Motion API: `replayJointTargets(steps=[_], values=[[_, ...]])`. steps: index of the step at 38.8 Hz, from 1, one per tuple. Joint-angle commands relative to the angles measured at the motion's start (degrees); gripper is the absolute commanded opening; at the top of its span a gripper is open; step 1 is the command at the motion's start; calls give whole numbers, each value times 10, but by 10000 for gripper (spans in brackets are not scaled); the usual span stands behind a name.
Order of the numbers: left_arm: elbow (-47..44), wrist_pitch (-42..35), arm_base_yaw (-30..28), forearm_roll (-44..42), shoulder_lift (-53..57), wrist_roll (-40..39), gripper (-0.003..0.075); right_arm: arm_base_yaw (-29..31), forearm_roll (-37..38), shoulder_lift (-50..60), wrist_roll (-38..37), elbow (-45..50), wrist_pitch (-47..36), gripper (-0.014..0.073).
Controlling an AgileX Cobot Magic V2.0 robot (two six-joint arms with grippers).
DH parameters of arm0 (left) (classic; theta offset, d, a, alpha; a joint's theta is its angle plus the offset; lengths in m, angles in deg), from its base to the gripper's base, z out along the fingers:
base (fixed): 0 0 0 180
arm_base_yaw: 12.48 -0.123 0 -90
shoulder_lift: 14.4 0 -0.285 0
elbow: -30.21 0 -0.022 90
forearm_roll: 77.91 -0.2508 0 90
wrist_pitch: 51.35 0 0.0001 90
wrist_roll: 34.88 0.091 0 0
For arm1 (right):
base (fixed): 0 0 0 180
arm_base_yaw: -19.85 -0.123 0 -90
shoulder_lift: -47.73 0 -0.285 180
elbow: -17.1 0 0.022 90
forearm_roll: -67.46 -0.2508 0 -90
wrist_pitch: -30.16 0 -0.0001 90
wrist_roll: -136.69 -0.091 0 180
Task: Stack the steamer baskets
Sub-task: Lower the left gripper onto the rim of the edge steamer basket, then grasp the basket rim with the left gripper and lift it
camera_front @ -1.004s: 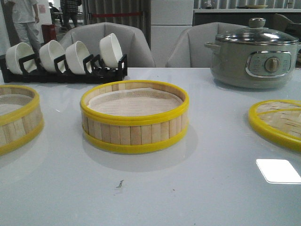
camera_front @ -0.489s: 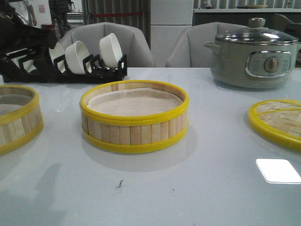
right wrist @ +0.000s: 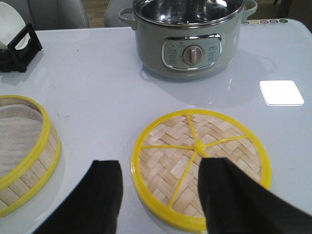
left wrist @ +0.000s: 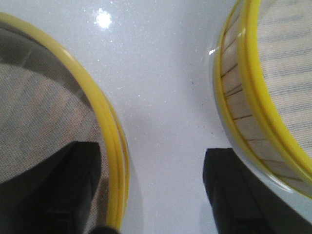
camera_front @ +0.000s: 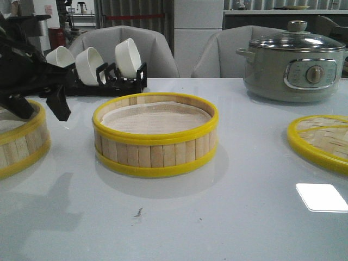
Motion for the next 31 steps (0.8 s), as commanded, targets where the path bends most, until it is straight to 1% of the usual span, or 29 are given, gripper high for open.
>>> replayJointTargets(steps=[1, 9, 15, 31], values=[[19, -31, 1, -2, 21, 1, 508, 2, 8, 1, 5, -22, -42, 465], [19, -47, -8, -11, 17, -5, 508, 2, 8, 1, 5, -22, -41, 465], [19, -32, -21, -11, 0, -6, 508, 2, 8, 1, 5, -22, -39, 465], [19, -27, -21, -11, -17, -6, 501, 2, 8, 1, 5, -22, -34, 465]])
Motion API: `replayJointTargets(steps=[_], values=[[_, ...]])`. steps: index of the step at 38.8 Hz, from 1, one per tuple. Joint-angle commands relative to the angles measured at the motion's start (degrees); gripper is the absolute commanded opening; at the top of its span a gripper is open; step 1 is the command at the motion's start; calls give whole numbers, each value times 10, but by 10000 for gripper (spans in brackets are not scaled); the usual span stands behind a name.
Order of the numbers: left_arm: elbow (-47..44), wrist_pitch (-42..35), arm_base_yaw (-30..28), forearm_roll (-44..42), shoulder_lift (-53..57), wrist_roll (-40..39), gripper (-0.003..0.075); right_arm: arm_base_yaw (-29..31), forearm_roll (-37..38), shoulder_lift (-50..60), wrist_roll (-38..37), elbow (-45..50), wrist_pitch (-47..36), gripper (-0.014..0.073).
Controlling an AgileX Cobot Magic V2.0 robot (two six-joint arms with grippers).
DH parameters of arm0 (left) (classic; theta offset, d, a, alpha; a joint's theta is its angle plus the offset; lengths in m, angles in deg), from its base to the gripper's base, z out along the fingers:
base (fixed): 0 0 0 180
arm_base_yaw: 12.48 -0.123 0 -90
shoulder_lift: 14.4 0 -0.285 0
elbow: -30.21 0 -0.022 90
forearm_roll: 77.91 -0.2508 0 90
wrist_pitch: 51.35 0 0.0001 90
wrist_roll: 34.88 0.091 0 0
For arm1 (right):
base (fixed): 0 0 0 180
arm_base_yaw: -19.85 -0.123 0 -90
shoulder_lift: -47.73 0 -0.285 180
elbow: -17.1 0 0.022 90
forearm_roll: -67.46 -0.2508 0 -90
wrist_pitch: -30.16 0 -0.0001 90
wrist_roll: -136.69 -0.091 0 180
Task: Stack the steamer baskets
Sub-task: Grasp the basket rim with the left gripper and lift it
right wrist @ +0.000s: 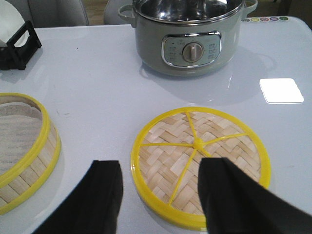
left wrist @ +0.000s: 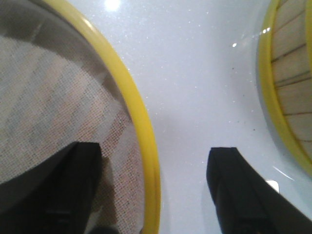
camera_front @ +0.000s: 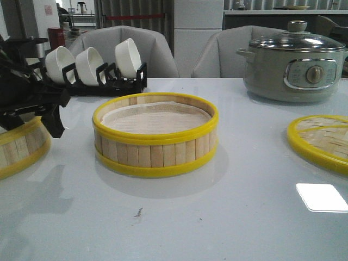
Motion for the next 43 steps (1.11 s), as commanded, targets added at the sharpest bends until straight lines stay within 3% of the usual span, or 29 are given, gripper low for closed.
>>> replayJointTargets(steps=[1, 6, 11, 14, 17, 27, 34, 43], values=[[18, -20, 0, 1, 27, -5, 492, 2, 8, 1, 5, -22, -39, 465], [18, -19, 0, 1, 27, -5, 363, 2, 8, 1, 5, -22, -39, 465], [18, -17, 0, 1, 27, -5, 82, 2, 8, 1, 5, -22, -39, 465], [25, -10, 0, -2, 27, -5, 107, 2, 8, 1, 5, -22, -39, 465], [45, 12, 1, -2, 27, -5, 85, 2, 8, 1, 5, -22, -39, 465], [191, 92, 45, -3, 27, -5, 87, 2, 8, 1, 5, -22, -39, 465], [300, 132, 124, -3, 25, -5, 87, 2, 8, 1, 5, -22, -39, 465], [344, 154, 244, -3, -13, -5, 87, 2, 8, 1, 5, -22, -39, 465]])
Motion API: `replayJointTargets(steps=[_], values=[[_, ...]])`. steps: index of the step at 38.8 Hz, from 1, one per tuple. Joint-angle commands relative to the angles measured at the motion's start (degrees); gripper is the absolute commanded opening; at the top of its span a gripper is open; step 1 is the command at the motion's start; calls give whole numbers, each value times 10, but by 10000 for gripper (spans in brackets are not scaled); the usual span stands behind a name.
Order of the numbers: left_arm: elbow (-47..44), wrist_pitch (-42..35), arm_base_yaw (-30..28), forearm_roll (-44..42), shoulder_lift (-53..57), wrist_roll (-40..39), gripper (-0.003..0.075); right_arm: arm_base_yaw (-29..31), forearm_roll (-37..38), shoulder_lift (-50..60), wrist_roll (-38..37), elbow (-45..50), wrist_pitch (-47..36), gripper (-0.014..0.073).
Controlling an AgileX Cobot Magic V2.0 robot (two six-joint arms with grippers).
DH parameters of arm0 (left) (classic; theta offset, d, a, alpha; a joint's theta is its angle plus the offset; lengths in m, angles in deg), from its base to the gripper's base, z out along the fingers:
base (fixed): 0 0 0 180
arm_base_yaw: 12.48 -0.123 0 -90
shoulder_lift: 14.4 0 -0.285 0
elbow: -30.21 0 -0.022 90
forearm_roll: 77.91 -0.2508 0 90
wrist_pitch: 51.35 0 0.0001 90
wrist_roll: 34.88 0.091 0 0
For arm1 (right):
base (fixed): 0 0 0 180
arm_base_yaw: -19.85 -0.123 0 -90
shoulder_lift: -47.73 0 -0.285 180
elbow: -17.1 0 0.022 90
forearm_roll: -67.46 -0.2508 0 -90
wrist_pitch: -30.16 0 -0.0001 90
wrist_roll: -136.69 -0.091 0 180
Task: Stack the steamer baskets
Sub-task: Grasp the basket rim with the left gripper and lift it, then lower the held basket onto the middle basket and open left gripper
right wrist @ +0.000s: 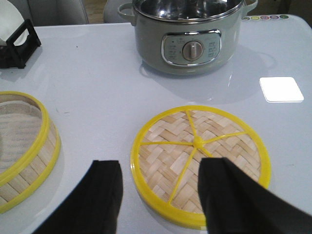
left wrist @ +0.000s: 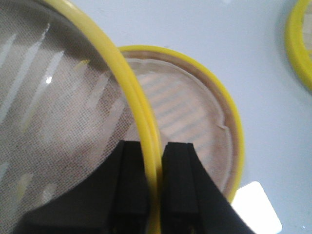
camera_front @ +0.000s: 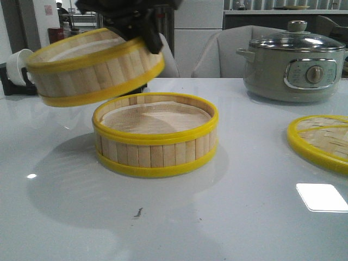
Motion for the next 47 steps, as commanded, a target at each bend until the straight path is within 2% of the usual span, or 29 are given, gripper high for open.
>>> replayJointTargets(steps=[1, 5, 11, 26, 47], values=[[26, -29, 42, -2, 12, 2, 87, 2, 8, 1, 5, -22, -42, 465], [26, -42, 79, -2, -11, 2, 87, 2, 8, 1, 5, -22, -42, 465], [26, -69, 101, -2, -36, 2, 87, 2, 8, 1, 5, -22, -42, 465], [47, -98, 101, 0, -49, 2, 86, 2, 8, 1, 5, -22, -42, 465], [52, -83, 101, 0, -64, 2, 86, 2, 8, 1, 5, -22, -42, 465]])
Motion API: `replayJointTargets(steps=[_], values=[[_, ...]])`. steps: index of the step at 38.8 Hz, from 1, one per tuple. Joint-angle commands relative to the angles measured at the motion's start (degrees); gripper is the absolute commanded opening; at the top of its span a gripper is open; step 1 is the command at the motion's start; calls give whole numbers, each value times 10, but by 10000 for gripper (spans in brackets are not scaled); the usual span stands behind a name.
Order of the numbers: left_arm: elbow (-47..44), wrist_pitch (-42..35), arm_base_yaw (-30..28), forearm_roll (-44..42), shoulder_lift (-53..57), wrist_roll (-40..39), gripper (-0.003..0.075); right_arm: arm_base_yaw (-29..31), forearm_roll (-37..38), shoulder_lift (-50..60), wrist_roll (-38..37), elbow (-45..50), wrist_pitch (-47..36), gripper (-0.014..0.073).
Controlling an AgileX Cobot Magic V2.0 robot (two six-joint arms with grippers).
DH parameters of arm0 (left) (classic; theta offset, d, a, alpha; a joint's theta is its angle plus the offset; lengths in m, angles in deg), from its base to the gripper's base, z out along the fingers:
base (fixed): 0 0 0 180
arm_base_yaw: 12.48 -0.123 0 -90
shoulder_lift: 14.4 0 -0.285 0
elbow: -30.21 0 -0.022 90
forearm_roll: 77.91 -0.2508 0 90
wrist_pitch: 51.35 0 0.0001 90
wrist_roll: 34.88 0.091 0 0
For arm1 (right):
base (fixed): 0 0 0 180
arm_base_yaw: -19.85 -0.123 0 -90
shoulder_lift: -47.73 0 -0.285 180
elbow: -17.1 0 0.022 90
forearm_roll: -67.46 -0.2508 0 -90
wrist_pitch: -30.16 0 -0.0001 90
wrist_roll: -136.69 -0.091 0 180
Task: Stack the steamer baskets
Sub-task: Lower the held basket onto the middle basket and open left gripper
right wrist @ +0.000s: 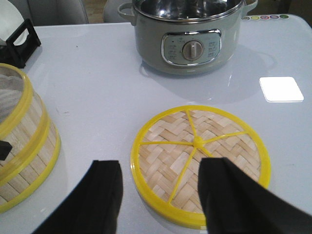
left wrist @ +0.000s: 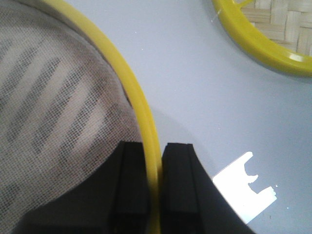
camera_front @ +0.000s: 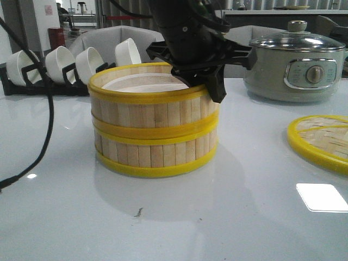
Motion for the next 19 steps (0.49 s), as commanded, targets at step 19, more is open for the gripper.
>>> replayJointTargets(steps=[19], values=[[26, -43, 6, -35, 32, 2, 256, 2, 8, 1, 5, -22, -41, 465]])
